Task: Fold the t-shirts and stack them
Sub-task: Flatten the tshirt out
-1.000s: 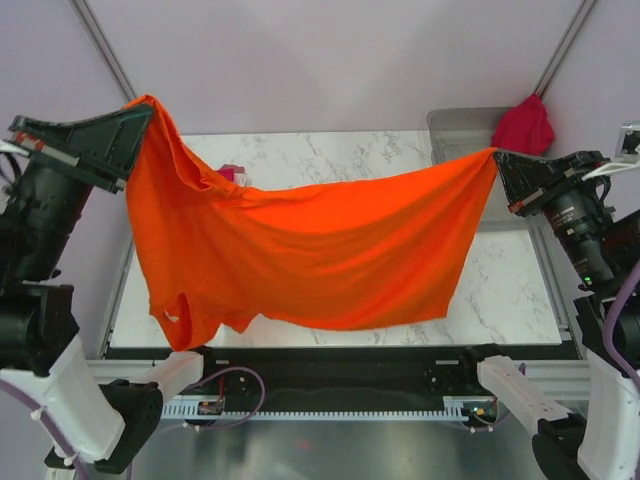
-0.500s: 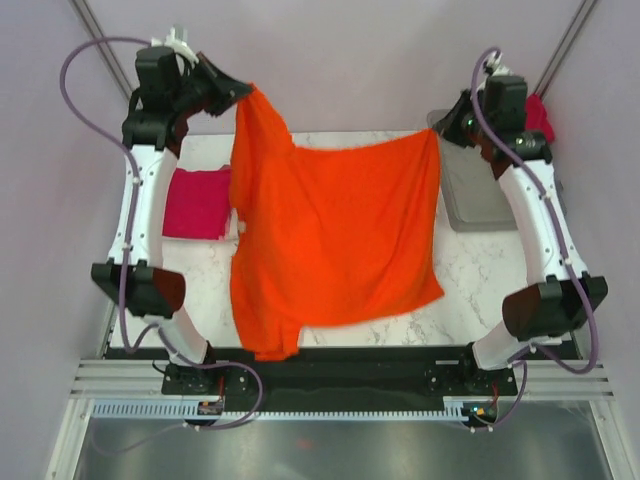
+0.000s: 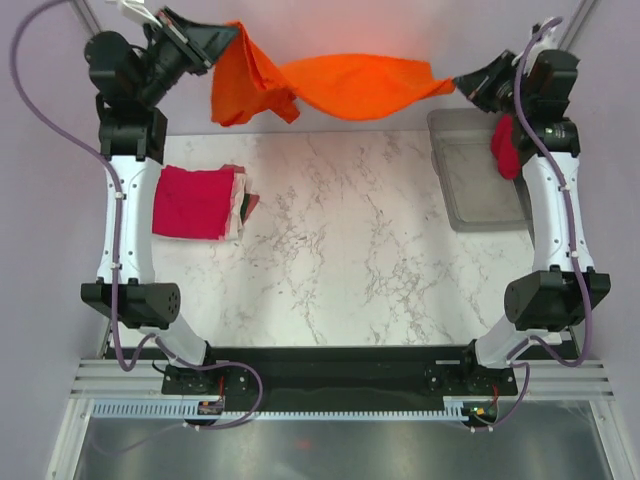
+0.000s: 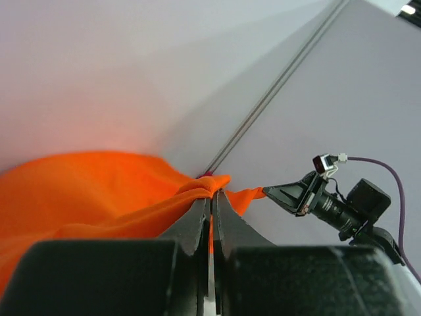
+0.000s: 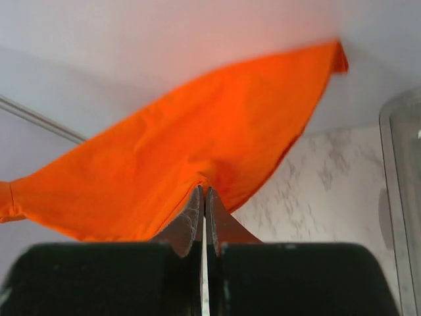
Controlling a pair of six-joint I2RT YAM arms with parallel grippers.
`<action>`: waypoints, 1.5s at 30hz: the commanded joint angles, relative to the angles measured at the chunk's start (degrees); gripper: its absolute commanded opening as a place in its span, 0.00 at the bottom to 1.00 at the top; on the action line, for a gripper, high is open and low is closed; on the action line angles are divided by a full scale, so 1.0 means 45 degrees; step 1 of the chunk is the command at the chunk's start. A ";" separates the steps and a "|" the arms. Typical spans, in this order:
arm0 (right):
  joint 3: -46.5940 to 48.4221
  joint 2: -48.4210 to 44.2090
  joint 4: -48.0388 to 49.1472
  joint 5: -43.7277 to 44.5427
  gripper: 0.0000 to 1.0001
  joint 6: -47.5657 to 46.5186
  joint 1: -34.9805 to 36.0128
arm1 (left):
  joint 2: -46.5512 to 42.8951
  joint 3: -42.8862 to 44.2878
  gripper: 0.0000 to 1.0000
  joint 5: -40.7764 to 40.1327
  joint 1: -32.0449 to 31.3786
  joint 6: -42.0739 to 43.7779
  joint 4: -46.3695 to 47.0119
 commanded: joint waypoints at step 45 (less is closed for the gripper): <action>-1.8608 -1.0122 0.0125 0.2070 0.00 -0.0947 0.0031 | -1.3499 -2.0820 0.02 -0.3756 -0.1948 0.1397 -0.4075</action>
